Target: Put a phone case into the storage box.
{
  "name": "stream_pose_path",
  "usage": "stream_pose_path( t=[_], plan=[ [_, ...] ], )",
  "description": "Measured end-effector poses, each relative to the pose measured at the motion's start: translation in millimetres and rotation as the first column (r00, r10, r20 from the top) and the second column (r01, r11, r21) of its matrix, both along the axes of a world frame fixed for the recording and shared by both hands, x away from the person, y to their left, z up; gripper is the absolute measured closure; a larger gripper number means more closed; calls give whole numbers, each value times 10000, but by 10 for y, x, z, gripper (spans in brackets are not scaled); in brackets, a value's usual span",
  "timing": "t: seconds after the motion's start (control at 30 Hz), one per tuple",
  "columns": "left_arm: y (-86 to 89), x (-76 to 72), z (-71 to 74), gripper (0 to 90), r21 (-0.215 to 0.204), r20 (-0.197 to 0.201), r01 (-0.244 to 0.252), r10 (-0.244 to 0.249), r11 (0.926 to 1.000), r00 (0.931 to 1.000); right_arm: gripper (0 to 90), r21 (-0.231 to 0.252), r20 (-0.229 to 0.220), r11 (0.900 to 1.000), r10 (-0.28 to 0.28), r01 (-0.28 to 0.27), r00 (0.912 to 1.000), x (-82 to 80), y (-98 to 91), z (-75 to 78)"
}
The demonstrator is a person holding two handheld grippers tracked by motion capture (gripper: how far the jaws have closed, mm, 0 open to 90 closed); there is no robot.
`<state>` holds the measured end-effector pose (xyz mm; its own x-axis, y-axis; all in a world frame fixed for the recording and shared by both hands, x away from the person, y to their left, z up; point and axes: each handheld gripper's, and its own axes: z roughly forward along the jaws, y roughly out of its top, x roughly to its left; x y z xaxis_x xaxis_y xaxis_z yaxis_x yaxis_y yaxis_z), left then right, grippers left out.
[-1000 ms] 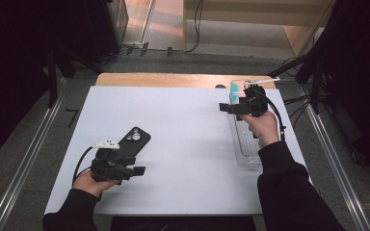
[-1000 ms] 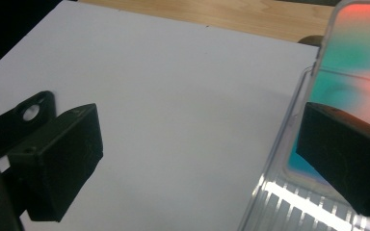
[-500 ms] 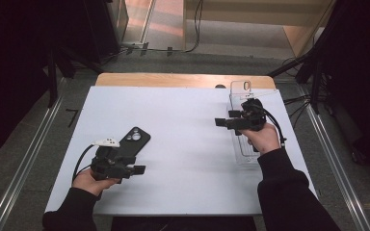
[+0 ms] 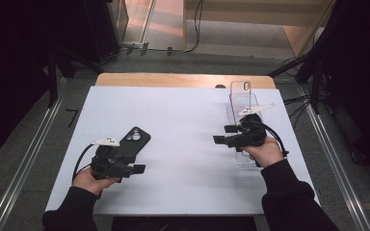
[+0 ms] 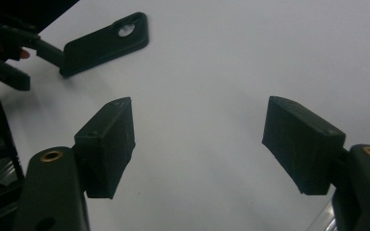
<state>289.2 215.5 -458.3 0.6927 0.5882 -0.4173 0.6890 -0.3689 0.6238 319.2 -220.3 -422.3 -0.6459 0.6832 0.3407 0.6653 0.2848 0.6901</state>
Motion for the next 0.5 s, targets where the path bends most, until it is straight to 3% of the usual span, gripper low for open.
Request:
stream_pose_path(
  t=[0.5],
  plan=[
    [-7,-14,17,315,-80,100,81,-80,9999,9999,284,-486,221,9966,682,-670,9974,-338,-40,-166]
  ],
)
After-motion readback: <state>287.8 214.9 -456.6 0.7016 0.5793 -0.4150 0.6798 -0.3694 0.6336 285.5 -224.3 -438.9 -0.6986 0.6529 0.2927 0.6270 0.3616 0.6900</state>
